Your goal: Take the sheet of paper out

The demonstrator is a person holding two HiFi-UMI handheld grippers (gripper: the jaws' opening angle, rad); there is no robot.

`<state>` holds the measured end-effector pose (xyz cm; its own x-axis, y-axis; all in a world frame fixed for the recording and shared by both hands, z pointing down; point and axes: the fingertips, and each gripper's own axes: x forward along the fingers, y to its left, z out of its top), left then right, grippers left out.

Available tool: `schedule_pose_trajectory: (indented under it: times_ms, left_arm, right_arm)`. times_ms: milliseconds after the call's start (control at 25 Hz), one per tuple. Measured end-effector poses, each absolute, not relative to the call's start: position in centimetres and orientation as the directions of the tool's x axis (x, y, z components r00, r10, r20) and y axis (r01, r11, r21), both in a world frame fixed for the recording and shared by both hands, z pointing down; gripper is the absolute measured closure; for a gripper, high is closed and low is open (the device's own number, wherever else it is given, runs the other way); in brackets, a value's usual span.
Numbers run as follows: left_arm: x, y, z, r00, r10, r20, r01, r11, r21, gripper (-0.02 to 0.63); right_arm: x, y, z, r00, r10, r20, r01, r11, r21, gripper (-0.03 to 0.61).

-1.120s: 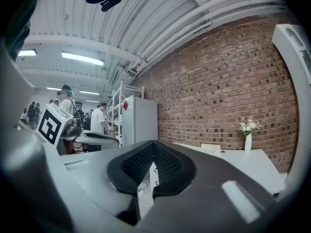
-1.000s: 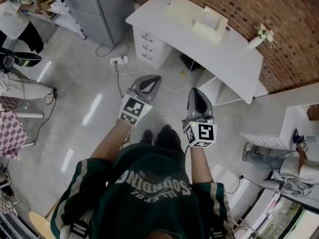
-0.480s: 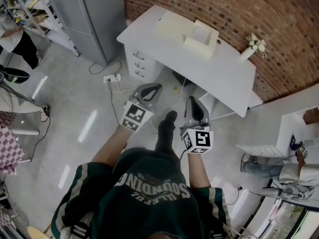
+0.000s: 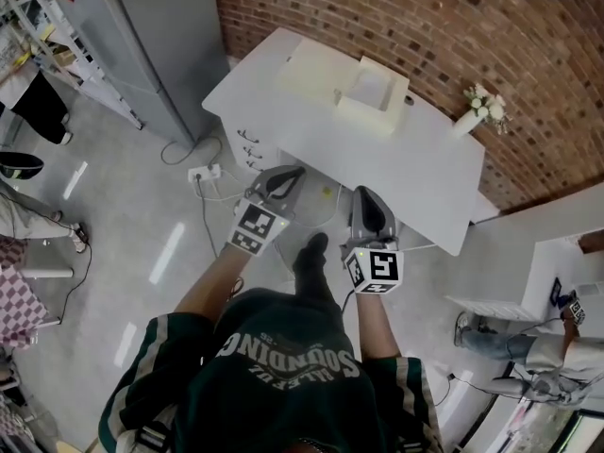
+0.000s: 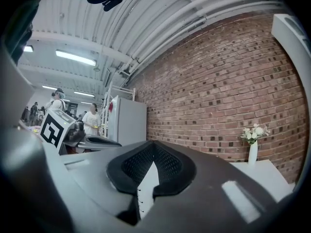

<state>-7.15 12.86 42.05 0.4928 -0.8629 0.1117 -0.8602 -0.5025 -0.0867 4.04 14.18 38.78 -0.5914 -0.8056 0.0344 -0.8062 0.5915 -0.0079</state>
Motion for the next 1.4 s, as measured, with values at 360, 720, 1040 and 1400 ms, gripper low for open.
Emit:
schedule_pose_trajectory:
  times_ms: [360,720,1040,1400]
  left_arm:
    - [-6.5,2.1,43.8,0.461,-0.875,0.149,-0.877,-0.475,-0.069,0.603]
    - [-6.0,-9.4,44.0,0.430,-0.884,0.184,-0.896,-0.443,-0.038,0.603]
    - [-4.6,-16.0,42.4,0.432,-0.878,0.204,-0.893,-0.448,-0.037,0.603]
    - [-4.0,-21.7,42.7,0.477,-0.855,0.205,-0.870,-0.492,-0.026,0.603]
  right_arm:
    - [4.7,2.6,41.2,-0.623,-0.780,0.052,-0.782,0.621,-0.052,0.580]
    - [4.7,-9.4,40.8,-0.656,-0.750,0.088,-0.755,0.652,-0.070,0.580]
    - [5.1,-16.0,39.7,-0.668,-0.736,0.110,-0.744,0.665,-0.075,0.580]
    - [5.4,-19.9,40.1,-0.634,-0.763,0.123,-0.773,0.628,-0.088,0.580]
